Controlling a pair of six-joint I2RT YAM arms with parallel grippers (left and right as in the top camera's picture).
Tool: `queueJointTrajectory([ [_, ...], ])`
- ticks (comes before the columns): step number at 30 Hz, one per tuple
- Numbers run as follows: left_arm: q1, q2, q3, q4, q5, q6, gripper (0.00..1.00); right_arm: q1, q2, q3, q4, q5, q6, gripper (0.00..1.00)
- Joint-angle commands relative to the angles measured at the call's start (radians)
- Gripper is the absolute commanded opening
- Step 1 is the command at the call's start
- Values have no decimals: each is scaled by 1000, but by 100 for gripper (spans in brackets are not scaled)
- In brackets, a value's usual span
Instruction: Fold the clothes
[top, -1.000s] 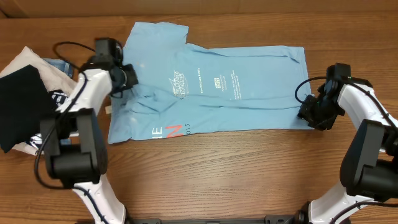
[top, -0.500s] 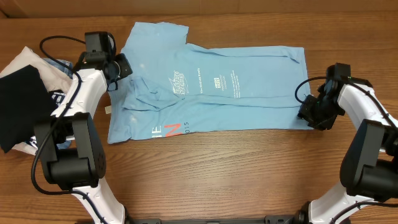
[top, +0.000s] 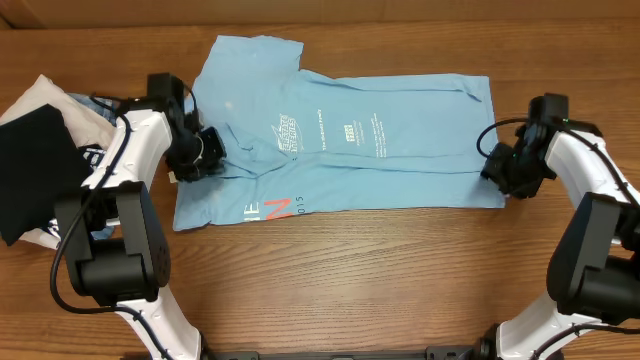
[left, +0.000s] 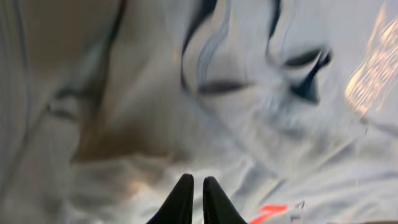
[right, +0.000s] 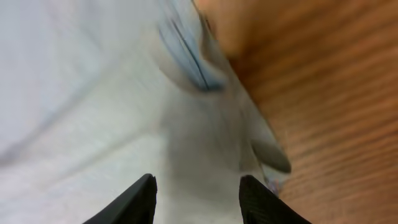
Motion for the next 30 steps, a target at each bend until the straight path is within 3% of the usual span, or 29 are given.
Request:
queueJointTrajectory([
  [1,-44,-28,8,-74,-46,49,9,-6,5,40,43,-6,-2,47],
  [9,-146,-28,-30,-75,-144,44,9,-6,12,37,139,21,-2,46],
  [18,-163,-28,-157,79,-177,25,10,-6,92,37,185,55,2,46],
  [25,-165,-28,-158,84,-196,24,10,-6,93,37,242,54,2,8],
  [30,-165,-28,-160,84,-256,17,10,-12,93,67,249,54,8,8],
])
